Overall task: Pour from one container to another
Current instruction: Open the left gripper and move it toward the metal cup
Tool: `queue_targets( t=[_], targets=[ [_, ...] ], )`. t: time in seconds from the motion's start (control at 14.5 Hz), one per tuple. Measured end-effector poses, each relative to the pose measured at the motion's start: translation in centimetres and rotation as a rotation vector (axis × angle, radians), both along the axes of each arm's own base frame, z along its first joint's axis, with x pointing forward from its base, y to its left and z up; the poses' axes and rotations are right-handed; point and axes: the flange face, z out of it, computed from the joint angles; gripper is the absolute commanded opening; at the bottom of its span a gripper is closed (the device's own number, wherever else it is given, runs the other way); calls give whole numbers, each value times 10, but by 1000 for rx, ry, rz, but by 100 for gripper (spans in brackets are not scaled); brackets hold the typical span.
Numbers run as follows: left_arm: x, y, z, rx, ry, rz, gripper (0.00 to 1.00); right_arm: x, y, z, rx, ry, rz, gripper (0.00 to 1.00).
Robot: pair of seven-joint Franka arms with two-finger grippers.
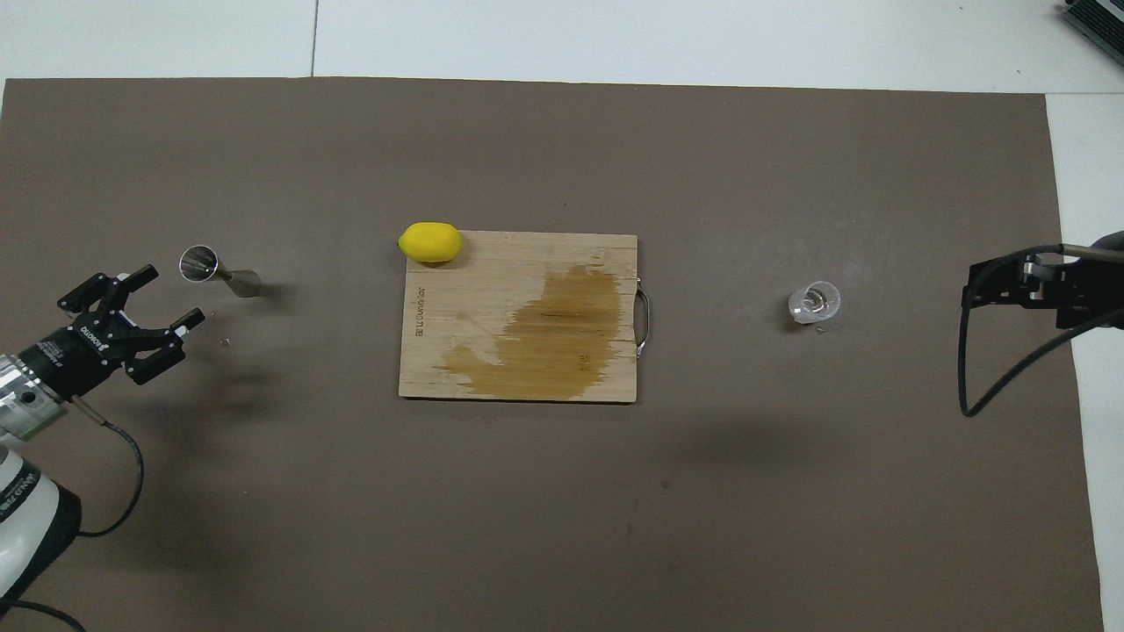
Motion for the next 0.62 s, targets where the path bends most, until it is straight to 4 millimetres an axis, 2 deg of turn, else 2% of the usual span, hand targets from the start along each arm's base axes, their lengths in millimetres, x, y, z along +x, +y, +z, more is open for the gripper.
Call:
queue_targets(
  t=[0.21,0.62],
  targets=[
    [0,-1,1,-2,-13,-4,97,6,-2,0,22,-3,-72,92],
    [-4,-5,-7,-14,-54,5,97,28,-17,2,120,0,-355,92]
  ],
)
